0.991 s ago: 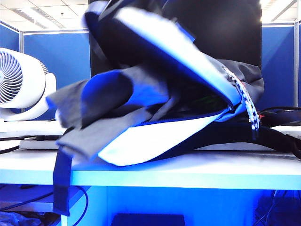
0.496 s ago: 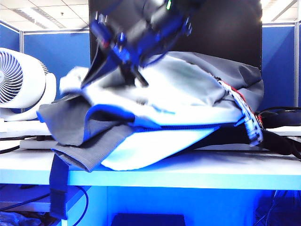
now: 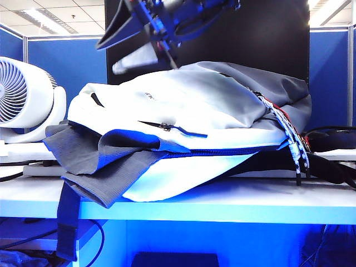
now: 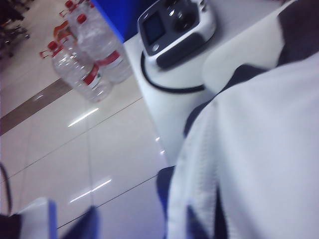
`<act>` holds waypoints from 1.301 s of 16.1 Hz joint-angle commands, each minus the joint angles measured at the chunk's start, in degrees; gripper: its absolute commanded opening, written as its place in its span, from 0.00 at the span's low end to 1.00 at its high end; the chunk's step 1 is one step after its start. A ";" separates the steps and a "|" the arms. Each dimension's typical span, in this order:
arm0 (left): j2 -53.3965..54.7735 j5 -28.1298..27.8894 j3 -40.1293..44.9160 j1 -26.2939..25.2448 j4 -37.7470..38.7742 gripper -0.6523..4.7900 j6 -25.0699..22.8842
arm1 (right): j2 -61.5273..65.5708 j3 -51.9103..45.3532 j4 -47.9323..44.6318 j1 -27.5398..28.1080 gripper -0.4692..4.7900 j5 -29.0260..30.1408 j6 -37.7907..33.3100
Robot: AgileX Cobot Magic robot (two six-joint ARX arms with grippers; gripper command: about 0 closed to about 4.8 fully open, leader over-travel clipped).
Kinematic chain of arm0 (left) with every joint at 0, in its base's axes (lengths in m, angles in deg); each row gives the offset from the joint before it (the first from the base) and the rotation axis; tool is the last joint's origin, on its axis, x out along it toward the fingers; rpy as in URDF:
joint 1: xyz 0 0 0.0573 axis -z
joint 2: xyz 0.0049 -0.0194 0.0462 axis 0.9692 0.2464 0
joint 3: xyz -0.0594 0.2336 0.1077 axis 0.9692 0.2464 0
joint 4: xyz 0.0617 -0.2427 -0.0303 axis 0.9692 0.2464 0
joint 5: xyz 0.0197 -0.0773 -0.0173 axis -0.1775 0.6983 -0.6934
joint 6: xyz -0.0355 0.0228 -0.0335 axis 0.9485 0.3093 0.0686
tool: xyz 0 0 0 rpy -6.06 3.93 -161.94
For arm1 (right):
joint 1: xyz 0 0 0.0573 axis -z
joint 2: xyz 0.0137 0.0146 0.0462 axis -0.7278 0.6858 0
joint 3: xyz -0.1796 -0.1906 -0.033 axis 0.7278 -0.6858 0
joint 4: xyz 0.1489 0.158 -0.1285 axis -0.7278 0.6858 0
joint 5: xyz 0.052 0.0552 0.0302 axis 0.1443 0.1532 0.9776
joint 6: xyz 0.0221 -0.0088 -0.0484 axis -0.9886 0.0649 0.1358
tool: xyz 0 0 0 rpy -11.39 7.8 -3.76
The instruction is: Put the gray clothes into the backpack.
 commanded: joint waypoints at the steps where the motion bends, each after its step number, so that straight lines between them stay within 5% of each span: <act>1: -0.44 0.04 -0.17 -0.02 -1.62 1.00 0.02 | 0.00 0.11 -0.81 0.35 0.45 -0.90 0.20; 3: -1.01 0.20 -0.15 -1.53 -1.62 1.00 1.07 | -1.81 0.09 -0.04 0.83 0.40 -0.70 0.20; 4: -1.90 0.68 -0.13 -1.86 -1.64 1.00 1.07 | -3.87 0.09 0.72 1.29 0.12 -0.81 0.20; 7: -5.11 2.97 -0.11 -4.02 -1.64 1.00 0.50 | -11.67 0.09 4.61 2.25 0.08 -5.55 0.81; 8: -7.45 5.03 -0.02 -5.27 -1.66 0.72 0.39 | -16.72 0.09 7.82 2.56 0.08 -11.85 3.23; 9: -9.84 6.19 -0.02 -6.27 -1.64 0.34 0.39 | -21.79 0.09 11.13 3.02 0.08 -19.10 5.20; 10: -11.82 6.67 -0.02 -7.08 -1.66 0.12 0.26 | -25.59 0.02 13.57 3.02 0.08 -24.74 5.95; 14: -24.59 0.68 3.30 -13.55 -1.49 0.11 0.15 | -41.00 -0.13 20.50 4.94 0.08 -32.52 6.54; 17: -40.46 -4.70 13.35 -24.81 -1.36 0.11 -0.09 | -52.83 -0.35 21.16 6.54 0.08 -35.93 5.95; 21: -54.42 -9.70 31.56 -28.33 -1.29 0.11 0.35 | -62.73 -3.08 22.49 6.49 0.08 -38.27 3.78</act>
